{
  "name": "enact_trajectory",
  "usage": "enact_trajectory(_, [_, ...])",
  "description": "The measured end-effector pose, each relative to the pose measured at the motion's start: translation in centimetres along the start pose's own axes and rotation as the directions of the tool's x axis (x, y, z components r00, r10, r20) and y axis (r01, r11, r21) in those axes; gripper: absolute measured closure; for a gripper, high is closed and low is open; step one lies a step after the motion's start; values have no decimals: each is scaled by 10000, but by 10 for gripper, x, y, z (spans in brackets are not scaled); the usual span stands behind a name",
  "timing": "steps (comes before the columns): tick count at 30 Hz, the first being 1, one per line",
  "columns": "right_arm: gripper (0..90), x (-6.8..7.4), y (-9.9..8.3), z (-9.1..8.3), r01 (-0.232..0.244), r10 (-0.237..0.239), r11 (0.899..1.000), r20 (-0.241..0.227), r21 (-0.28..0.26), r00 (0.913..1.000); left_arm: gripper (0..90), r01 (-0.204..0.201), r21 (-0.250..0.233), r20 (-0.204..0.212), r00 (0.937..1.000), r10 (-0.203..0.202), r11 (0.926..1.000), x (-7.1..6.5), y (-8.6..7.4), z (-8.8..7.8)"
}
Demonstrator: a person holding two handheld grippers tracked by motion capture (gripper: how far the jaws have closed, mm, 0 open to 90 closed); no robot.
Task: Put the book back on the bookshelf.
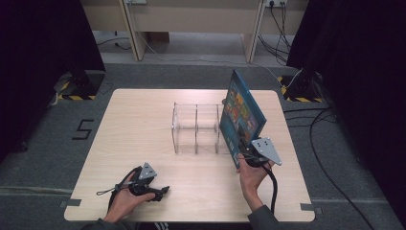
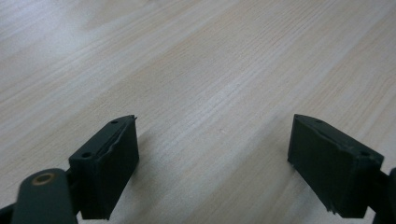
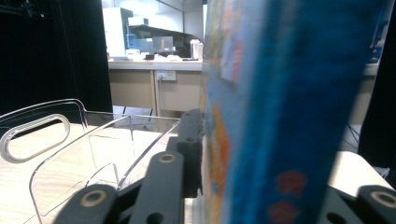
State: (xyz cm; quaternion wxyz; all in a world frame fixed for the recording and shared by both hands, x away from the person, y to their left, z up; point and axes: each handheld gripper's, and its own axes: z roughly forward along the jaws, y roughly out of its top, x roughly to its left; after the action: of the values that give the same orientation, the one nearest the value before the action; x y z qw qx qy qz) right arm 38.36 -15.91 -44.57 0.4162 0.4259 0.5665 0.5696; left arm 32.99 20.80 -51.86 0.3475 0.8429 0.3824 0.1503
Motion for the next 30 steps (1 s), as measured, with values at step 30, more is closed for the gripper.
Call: enact_trajectory(30, [575,-13,-8,-36,446,-261,9881,-1255,1469,9917,150,4,23,1,10000,-4,10000,0,0,0])
